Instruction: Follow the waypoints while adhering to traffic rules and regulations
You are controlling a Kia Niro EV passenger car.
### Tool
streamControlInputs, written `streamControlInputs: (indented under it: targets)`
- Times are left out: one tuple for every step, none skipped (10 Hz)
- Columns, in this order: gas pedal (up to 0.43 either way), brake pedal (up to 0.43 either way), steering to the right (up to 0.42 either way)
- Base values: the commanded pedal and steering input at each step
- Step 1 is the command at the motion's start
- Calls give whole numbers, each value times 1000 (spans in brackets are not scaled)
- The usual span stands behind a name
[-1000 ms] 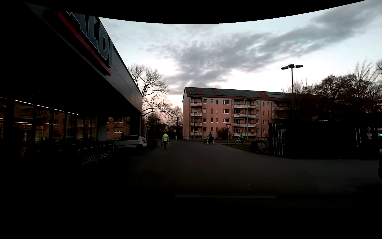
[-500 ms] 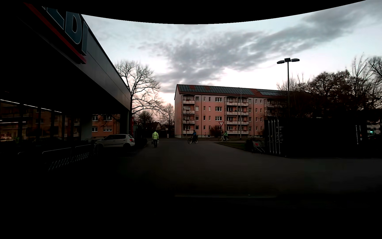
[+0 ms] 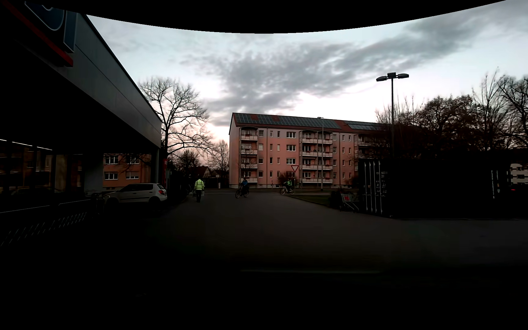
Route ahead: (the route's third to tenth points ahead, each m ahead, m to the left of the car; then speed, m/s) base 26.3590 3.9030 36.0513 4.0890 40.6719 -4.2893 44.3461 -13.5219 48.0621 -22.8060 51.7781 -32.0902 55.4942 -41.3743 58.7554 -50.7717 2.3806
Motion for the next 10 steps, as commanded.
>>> streamControlInputs:
  targets:
    - [0, 128, 159]
    - [0, 116, 156]
    - [0, 98, 153]
    - [0, 30, 150]
    - [0, 0, 147]
    - [0, 0, 145]
    - [0, 0, 140]
    - [0, 0, 134]
    - [0, 0, 128]
    - [8, 0, 125]
